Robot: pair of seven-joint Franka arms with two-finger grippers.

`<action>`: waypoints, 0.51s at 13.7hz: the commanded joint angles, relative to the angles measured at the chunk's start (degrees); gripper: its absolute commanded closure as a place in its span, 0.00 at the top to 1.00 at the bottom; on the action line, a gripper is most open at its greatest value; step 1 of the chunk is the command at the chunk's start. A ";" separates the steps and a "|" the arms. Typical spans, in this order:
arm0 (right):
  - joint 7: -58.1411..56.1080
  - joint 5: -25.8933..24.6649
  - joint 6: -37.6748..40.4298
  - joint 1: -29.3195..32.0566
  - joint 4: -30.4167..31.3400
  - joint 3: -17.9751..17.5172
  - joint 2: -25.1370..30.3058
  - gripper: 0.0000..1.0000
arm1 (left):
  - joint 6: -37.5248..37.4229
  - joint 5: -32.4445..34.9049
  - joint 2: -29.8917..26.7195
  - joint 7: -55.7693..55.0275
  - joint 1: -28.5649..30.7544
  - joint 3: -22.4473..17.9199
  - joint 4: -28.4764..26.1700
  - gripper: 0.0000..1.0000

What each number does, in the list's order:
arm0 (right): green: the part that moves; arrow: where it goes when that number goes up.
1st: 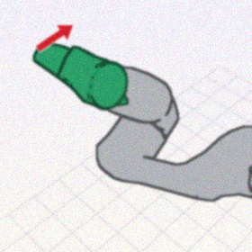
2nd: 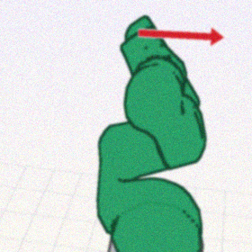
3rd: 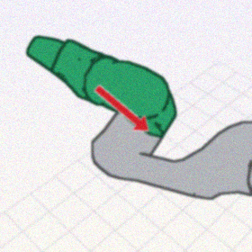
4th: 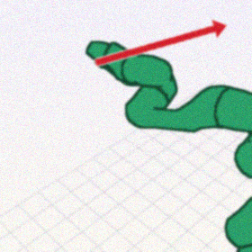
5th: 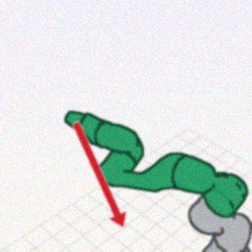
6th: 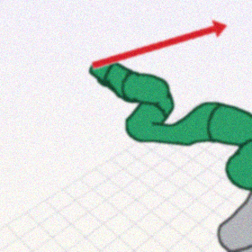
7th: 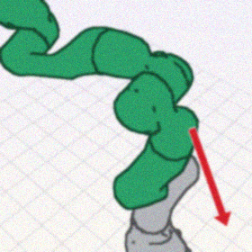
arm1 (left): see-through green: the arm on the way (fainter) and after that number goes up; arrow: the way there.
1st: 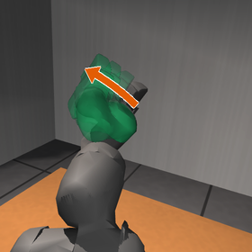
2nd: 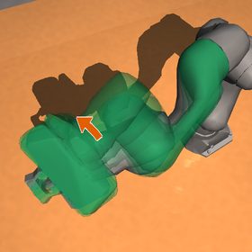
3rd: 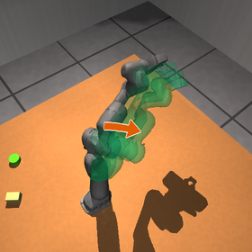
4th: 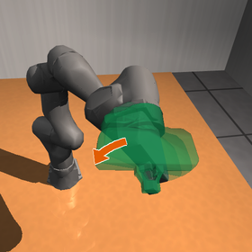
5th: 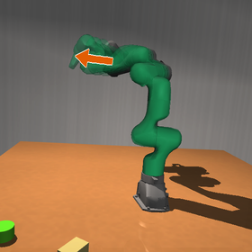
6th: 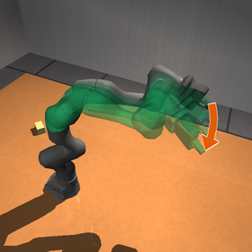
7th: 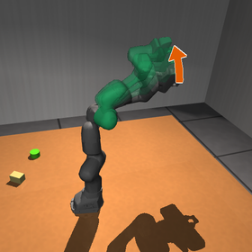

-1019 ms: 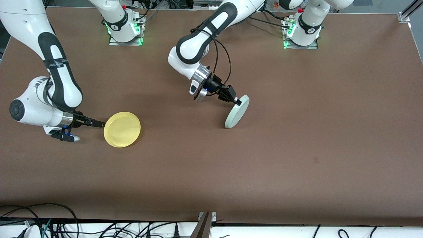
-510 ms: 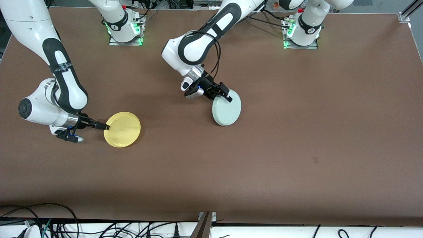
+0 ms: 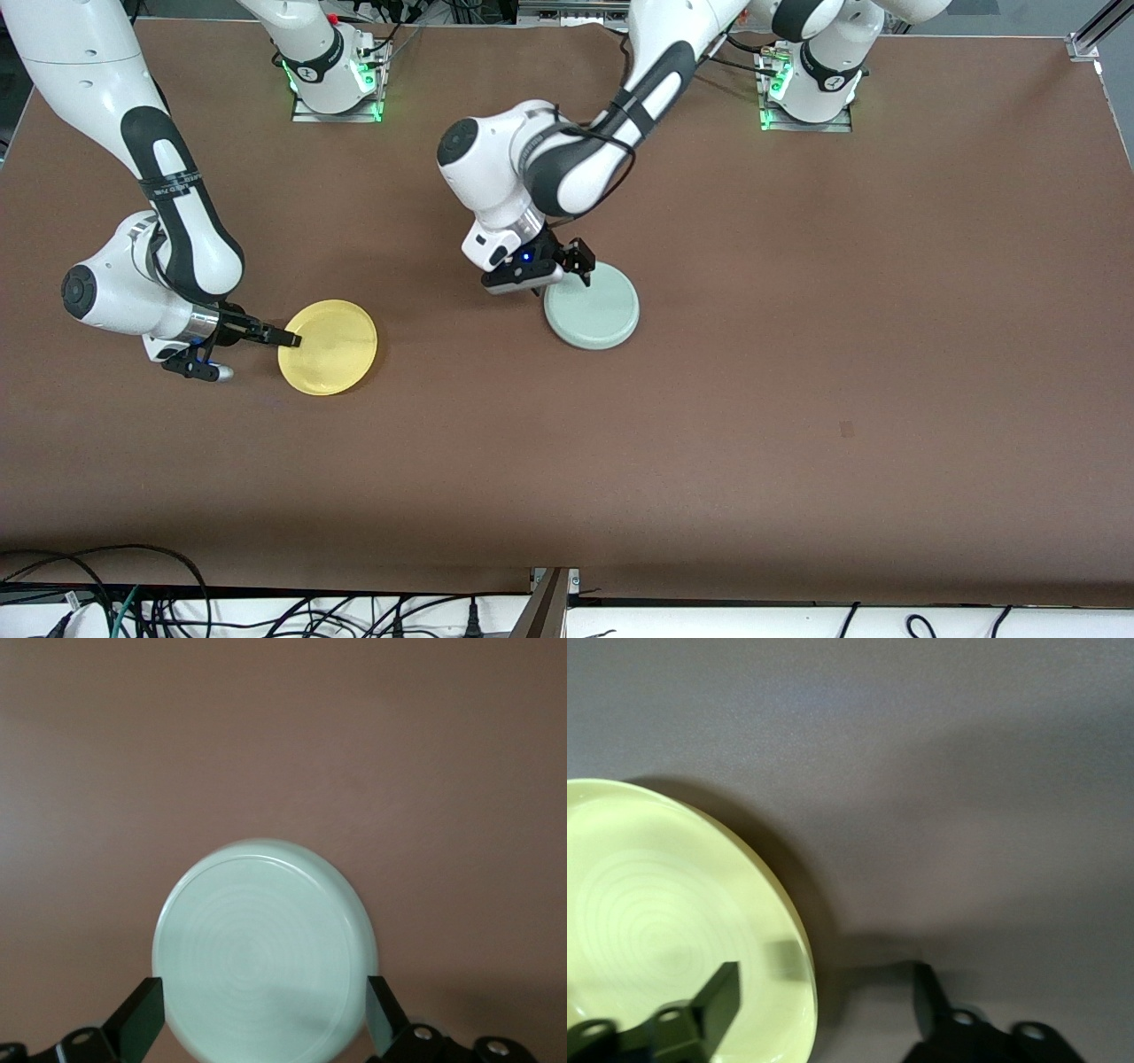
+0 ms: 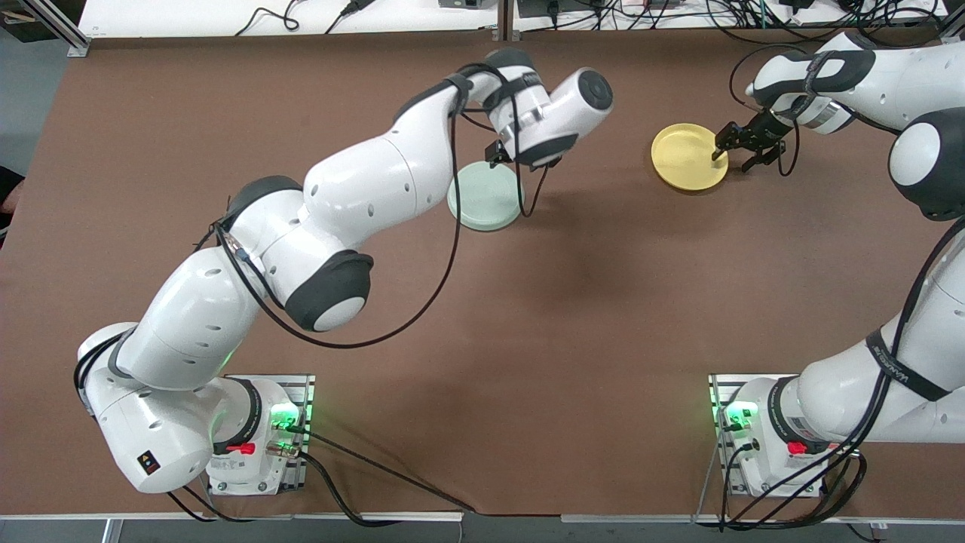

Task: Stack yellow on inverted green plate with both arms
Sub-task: 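Lower the inverted green plate with the left gripper while the right gripper grasps yellow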

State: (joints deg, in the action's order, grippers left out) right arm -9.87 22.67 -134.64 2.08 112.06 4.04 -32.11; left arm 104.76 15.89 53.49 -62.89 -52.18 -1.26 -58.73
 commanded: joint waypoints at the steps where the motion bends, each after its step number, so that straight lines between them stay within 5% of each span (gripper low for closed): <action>1: -2.61 1.50 -1.15 0.47 0.88 -0.53 0.30 0.41 | 3.34 -7.51 -2.07 -2.32 3.47 0.47 0.19 1.00; 5: -2.61 1.50 -1.15 0.47 0.79 -0.53 0.39 0.06 | 1.26 -11.32 -9.97 -0.22 10.78 0.47 -1.90 1.00; 7: -2.53 1.50 -0.89 0.47 0.70 -0.53 0.47 0.00 | -2.96 -11.05 -12.52 2.23 13.48 -0.23 -2.27 1.00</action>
State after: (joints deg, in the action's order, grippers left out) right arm -11.04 22.94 -134.67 2.08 112.08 3.86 -31.81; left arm 104.34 5.89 44.97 -63.09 -40.47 -1.43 -57.58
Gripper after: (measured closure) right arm 0.982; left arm 0.000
